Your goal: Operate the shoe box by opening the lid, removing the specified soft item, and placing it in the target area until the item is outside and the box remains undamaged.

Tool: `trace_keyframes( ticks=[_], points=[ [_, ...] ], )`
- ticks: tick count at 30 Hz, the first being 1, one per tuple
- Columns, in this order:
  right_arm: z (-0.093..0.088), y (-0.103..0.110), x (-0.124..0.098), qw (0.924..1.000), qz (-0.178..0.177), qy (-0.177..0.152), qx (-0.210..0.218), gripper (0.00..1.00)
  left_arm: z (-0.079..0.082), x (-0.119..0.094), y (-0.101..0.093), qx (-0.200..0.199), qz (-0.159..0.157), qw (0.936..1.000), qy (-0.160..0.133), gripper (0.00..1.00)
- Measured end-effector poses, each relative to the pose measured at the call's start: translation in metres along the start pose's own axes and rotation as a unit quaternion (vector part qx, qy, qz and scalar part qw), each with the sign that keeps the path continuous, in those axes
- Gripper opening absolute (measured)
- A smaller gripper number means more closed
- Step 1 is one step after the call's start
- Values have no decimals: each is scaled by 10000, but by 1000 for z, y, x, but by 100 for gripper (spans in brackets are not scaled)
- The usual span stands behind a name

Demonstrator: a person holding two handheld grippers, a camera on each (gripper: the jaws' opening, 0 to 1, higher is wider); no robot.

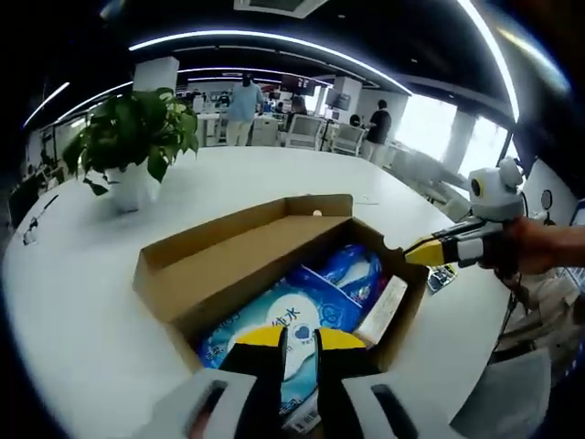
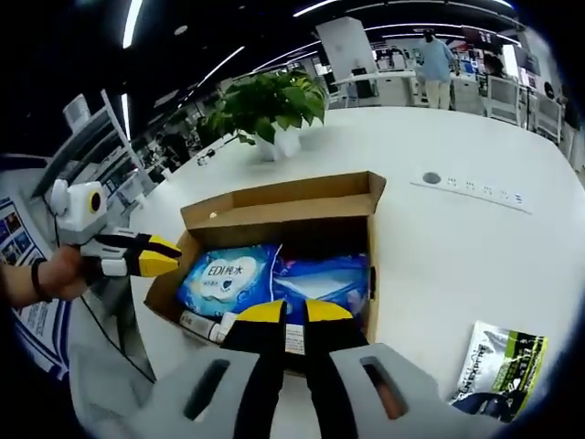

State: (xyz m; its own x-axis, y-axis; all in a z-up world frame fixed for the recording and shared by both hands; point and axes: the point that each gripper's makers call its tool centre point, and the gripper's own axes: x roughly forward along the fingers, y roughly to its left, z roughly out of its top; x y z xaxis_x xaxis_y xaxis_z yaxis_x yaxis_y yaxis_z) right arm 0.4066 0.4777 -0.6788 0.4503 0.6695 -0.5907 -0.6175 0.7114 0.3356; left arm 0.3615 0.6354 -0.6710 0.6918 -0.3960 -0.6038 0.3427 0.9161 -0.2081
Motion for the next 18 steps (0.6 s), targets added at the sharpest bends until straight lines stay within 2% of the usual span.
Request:
trace_keyframes(
  ticks=[9, 18],
  points=[
    [2, -1, 4, 10000, -33, 5, 21, 5, 3, -1, -3, 35, -46, 10000, -26, 12],
    [9, 9, 20, 10000, 65, 33, 29, 8, -7, -18, -10, 98, -65, 9999, 8, 15]
  ],
)
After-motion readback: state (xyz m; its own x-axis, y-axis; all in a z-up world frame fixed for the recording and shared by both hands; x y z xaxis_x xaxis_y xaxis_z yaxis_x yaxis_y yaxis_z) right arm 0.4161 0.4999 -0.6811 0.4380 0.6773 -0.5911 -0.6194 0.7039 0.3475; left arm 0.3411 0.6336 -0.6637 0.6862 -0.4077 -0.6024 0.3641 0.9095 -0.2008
